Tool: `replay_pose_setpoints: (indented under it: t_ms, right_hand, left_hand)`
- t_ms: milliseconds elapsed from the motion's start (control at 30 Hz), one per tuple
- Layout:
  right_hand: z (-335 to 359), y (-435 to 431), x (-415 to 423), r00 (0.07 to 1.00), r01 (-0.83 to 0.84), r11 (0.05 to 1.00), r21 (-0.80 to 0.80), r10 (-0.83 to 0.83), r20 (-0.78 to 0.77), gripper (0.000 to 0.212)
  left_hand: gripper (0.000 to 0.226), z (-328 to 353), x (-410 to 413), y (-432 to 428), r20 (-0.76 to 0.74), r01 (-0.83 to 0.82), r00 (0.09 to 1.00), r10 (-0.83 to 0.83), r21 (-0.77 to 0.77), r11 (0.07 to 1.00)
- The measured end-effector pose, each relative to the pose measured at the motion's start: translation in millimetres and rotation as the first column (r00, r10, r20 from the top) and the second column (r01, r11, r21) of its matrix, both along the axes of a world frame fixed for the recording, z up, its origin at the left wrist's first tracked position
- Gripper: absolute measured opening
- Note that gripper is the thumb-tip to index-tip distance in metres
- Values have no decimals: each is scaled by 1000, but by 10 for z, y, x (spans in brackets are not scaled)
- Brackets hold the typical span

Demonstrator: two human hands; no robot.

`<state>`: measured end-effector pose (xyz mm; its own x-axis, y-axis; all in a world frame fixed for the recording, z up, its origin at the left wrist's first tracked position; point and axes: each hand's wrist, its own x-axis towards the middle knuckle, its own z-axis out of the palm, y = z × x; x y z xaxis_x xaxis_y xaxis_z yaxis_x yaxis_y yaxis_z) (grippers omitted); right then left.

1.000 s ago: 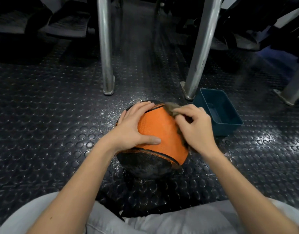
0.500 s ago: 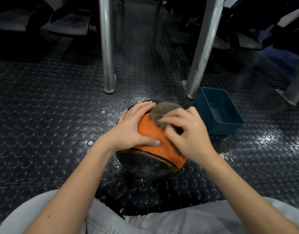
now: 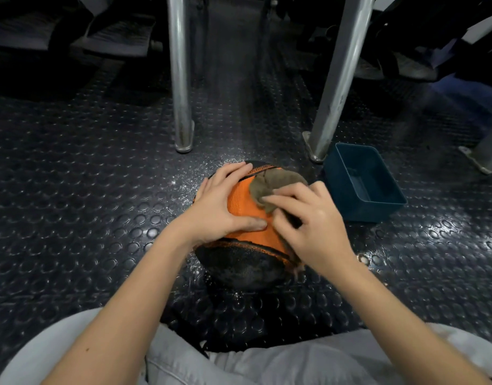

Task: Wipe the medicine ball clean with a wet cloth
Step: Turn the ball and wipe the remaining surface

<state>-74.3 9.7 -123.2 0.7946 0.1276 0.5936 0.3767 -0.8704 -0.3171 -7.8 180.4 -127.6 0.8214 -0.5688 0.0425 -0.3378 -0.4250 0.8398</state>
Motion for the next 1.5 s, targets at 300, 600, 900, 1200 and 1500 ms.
replay_pose_setpoints:
  t_ms: [300, 600, 900, 1200, 1500]
  right_hand:
    - [-30, -187, 157, 950, 287, 946, 152, -260, -175, 22]
    - [-86, -443, 278, 936, 299, 902, 312, -212, -282, 22]
    - [-128, -41, -49, 995, 76, 997, -5, -76, 57, 25]
    - [-114, -210, 104, 945, 313, 932, 185, -285, -164, 24]
    - [-137, -283, 146, 965, 254, 937, 239, -231, -121, 22]
  left_hand:
    - [114, -2, 20, -59, -7, -92, 996, 92, -9, 996]
    - [78, -99, 16, -118, 127, -46, 991, 50, -35, 998]
    - [55, -122, 42, -76, 108, -72, 992, 70, 14, 997]
    - [88, -114, 62, -45, 125, 42, 990, -57, 116, 992]
    - [91, -80, 32, -112, 108, 4, 994, -16, 111, 994]
